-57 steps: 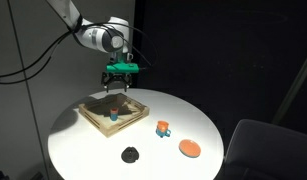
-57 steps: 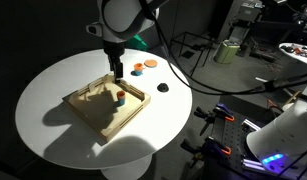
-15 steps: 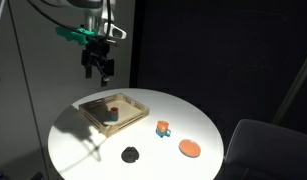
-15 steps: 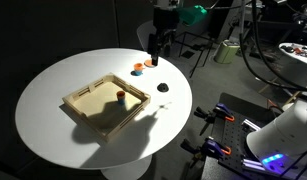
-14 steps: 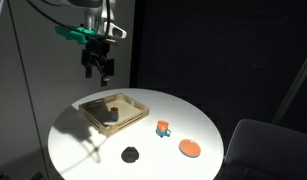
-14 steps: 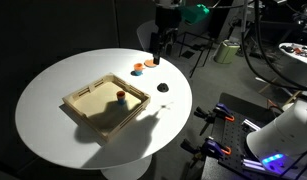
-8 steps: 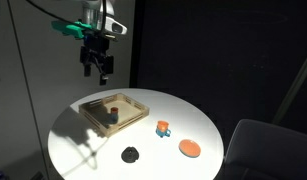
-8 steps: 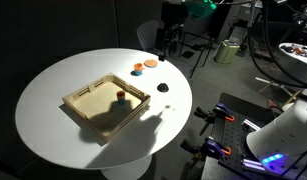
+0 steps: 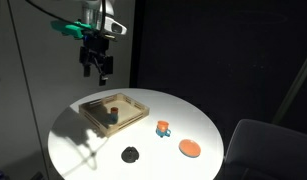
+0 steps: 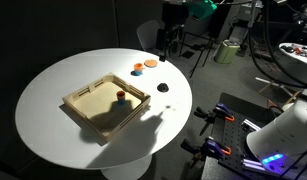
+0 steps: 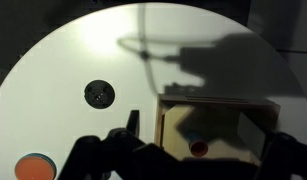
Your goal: Put the small blue cup and small orange cup in the box
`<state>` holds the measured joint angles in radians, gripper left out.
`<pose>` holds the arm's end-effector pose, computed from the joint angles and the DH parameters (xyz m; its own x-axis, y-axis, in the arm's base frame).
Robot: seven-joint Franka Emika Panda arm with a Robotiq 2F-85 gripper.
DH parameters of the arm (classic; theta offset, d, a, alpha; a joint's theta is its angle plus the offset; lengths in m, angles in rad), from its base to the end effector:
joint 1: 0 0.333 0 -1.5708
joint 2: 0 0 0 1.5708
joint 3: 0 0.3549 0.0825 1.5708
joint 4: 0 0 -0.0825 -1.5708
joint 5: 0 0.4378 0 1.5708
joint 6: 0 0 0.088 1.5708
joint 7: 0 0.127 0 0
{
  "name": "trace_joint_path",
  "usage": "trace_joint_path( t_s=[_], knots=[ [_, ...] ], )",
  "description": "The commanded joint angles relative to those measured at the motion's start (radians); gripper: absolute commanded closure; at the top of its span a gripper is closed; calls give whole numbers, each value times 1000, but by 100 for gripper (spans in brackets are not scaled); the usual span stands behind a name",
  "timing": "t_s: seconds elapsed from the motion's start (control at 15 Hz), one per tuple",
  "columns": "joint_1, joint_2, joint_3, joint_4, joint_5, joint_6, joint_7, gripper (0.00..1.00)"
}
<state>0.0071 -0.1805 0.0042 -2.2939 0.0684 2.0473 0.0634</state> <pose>0.5144 0.0108 0.4091 0.9940 -0.0834 -0.0705 -0.0872 -0.9948 -0.0534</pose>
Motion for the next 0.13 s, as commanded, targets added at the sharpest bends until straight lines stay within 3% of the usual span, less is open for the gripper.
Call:
trace_joint_path(
  t_s=[0.0,0.07],
  knots=[
    [-1,0,1,1,0,-2,0,0],
    [-1,0,1,1,0,-2,0,0]
  ],
)
